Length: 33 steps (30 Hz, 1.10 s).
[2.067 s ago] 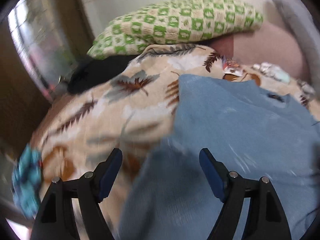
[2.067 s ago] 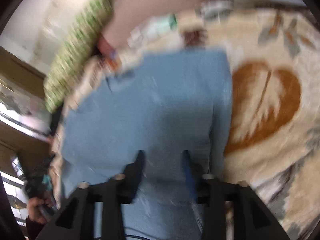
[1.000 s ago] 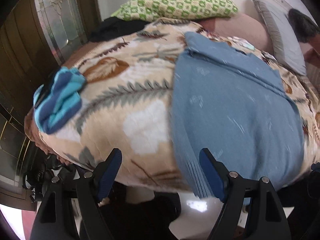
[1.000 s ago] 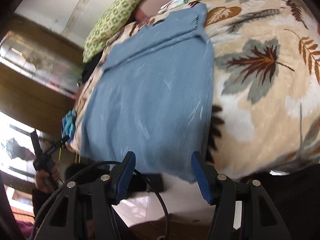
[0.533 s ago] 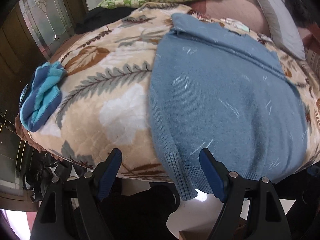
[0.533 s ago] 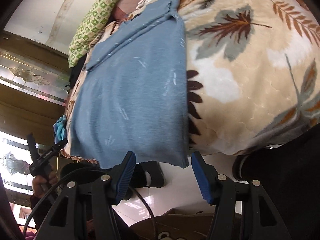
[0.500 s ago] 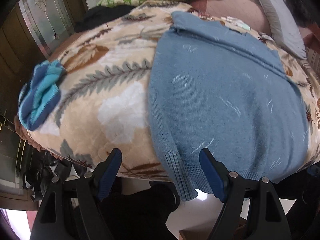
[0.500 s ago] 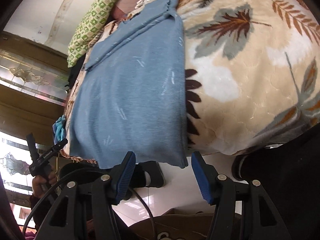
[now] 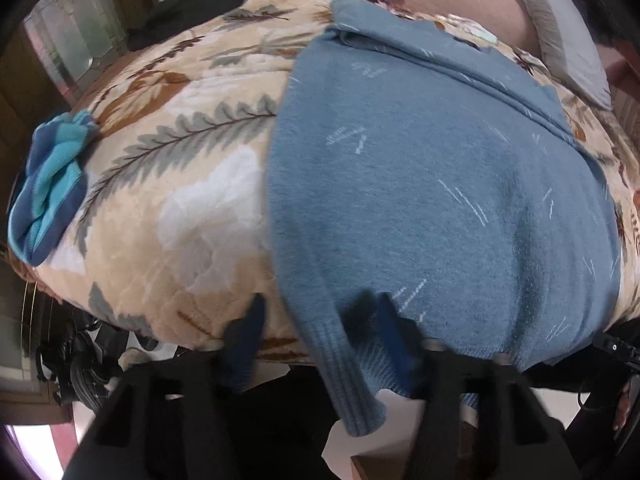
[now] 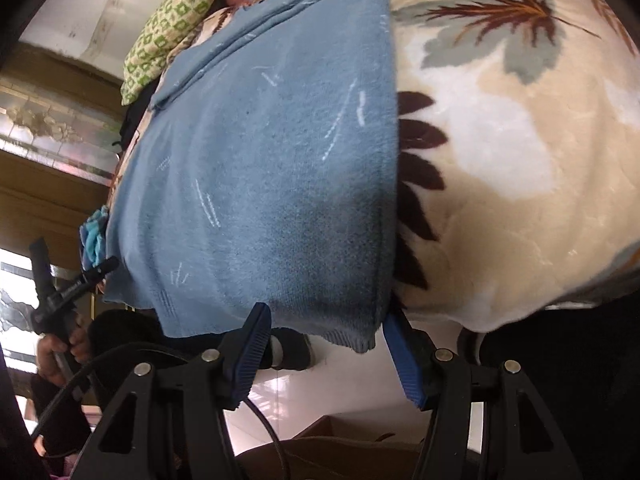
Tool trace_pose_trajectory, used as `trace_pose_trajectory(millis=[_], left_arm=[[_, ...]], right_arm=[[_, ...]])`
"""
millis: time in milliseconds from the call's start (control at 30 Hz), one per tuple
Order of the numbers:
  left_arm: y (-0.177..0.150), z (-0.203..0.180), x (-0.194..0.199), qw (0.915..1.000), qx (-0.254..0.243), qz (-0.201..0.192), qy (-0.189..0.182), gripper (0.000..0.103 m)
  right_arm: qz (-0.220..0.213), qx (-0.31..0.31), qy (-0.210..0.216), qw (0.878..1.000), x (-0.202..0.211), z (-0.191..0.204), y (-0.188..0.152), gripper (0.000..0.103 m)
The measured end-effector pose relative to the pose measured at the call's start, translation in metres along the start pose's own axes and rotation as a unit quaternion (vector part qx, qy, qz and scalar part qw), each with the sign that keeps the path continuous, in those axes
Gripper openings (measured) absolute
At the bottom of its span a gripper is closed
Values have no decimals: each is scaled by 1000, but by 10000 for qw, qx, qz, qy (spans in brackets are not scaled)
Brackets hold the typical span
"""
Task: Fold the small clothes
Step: 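Grasp the sweater hem with the left gripper while the right gripper grasps it too, then lift the hem and fold it toward the collar with both grippers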
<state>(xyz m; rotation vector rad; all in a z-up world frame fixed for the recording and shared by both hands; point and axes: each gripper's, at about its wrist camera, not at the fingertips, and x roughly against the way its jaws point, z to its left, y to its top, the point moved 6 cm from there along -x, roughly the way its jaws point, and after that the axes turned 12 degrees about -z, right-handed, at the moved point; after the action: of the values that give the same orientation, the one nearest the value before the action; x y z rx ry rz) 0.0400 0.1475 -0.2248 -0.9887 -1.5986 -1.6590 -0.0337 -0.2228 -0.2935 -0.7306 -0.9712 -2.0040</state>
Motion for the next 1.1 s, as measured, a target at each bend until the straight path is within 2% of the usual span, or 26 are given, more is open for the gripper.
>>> trace_pose_trajectory(millis=[133, 200, 267, 333, 400, 467, 533, 567, 633, 700, 767, 833, 867, 900, 933, 1100], left_arm=[[-1, 1, -9, 9998, 102, 137, -46, 37], [1, 3, -9, 9996, 218, 123, -101, 31], [3, 10, -10, 9991, 367, 127, -151, 26], [4, 15, -9, 9987, 439, 127, -204, 20], [5, 21, -6, 9984, 504, 107, -247, 18], [3, 28, -1, 9978, 593, 97, -268, 18], [3, 35, 2, 9975, 633, 107, -288, 18], [3, 38, 4, 9973, 678, 103, -270, 19], [2, 47, 5, 9963, 809, 192, -220, 42], [3, 53, 2, 9954, 926, 230, -128, 56], [0, 55, 1, 9954, 896, 309, -105, 57], [1, 50, 2, 9965, 775, 249, -199, 56], [1, 42, 1, 9972, 673, 204, -237, 47], [0, 38, 0, 9978, 574, 228, -252, 25], [-3, 33, -3, 9980, 485, 294, -271, 13], [-4, 29, -3, 9987, 377, 265, -223, 10]], right_arm=[[44, 253, -81, 9996, -11, 7, -5, 62], [78, 375, -149, 9992, -18, 10, -8, 58], [115, 454, -107, 9988, -22, 16, -10, 46], [109, 426, -11, 9990, -20, 17, -9, 38], [60, 411, 48, 9991, -17, 21, -10, 31], [-24, 462, 106, 9989, -10, 27, -9, 19], [-295, 554, 379, 9973, 5, 40, -2, 13], [-383, 583, 474, 9964, 11, 46, 0, 13], [-595, 568, 805, 9934, 26, 58, 9, 13], [-645, 367, 1019, 9920, 31, 62, 17, 13], [-659, 233, 1133, 9911, 33, 65, 22, 13], [-608, 154, 1050, 9925, 32, 61, 22, 13], [-596, 122, 1044, 9927, 32, 60, 24, 13], [-600, 47, 1045, 9927, 30, 56, 24, 13], [-601, -66, 1075, 9924, 31, 52, 24, 13], [-552, -494, 1240, 9895, 32, 36, 27, 13]])
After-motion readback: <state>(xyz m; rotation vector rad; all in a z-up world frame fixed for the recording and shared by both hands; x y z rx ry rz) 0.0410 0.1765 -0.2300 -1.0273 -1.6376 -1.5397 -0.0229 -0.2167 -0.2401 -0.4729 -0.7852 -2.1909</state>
